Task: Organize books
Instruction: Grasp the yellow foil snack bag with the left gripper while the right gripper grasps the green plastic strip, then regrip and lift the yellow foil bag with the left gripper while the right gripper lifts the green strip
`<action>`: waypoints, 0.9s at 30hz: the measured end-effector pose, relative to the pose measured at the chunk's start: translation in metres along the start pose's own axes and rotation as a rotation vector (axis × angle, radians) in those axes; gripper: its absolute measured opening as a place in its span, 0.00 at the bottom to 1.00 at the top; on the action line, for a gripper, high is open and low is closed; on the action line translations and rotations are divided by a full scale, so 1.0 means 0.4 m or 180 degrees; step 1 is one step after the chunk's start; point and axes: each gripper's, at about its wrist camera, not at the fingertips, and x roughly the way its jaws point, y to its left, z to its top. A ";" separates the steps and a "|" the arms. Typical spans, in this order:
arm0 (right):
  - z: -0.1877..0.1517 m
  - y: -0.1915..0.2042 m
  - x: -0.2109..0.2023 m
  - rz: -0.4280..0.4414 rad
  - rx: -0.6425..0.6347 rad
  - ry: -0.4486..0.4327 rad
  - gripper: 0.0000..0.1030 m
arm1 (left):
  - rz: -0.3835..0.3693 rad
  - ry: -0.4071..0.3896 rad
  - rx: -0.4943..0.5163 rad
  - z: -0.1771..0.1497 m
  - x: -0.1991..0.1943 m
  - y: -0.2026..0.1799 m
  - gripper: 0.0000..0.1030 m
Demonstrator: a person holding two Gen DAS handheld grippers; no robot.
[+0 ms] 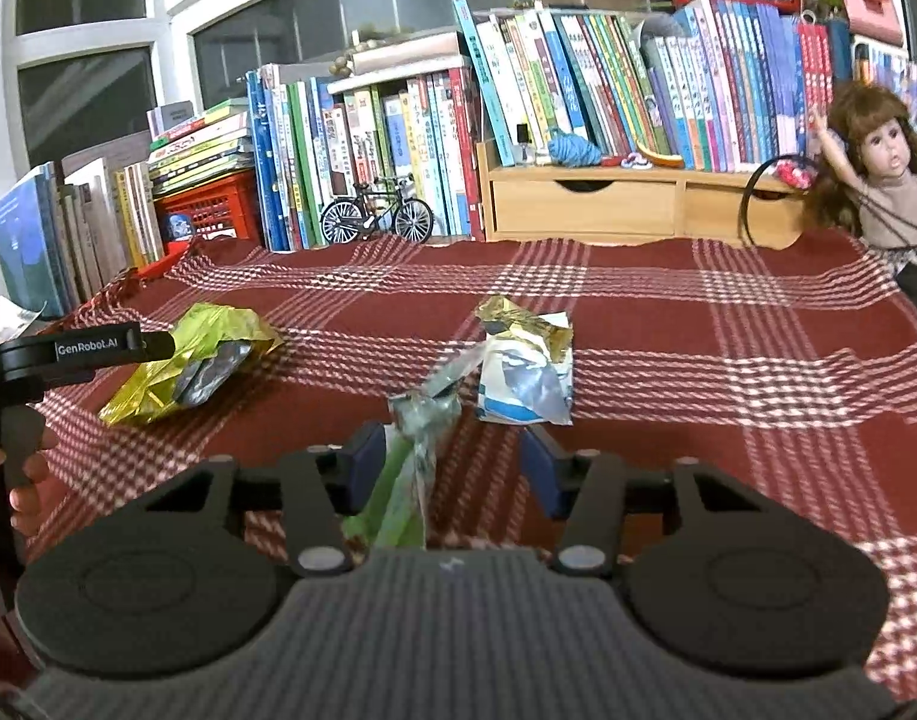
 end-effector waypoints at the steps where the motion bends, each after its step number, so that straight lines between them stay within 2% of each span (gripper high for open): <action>1: 0.002 0.000 0.015 -0.0001 0.0019 0.0025 0.55 | -0.0003 0.0023 -0.0038 0.002 0.011 0.005 0.94; 5: 0.003 0.003 0.072 0.0016 0.0091 0.0140 0.51 | -0.0021 0.0206 -0.0192 0.001 0.058 0.015 0.94; 8: -0.005 0.005 0.108 0.0051 0.0134 0.0249 0.42 | -0.0138 0.0317 -0.0310 -0.011 0.083 0.019 0.95; 11: -0.012 0.006 0.124 0.0152 0.0203 0.0299 0.29 | -0.0315 0.0373 -0.0436 -0.024 0.091 0.023 0.89; 13: -0.013 0.010 0.119 0.0190 0.0203 0.0280 0.24 | -0.0427 0.0307 -0.0421 -0.027 0.081 0.019 0.64; 14: -0.014 0.012 0.113 0.0195 0.0183 0.0252 0.24 | -0.0493 0.0273 -0.0415 -0.028 0.074 0.017 0.58; 16: -0.013 0.016 0.100 0.0192 0.0146 0.0210 0.23 | -0.0562 0.0243 -0.0386 -0.029 0.059 0.009 0.37; 19: -0.010 0.012 0.078 0.0194 0.0125 0.0147 0.23 | -0.0621 0.0162 -0.0328 -0.027 0.033 -0.003 0.24; 22: -0.006 0.002 0.052 0.0206 0.0144 0.0090 0.23 | -0.0689 0.0102 -0.0332 -0.023 0.005 -0.007 0.19; 27: -0.002 -0.013 0.004 0.0167 0.0114 -0.0013 0.23 | -0.0757 0.0034 -0.0254 -0.025 -0.041 -0.018 0.17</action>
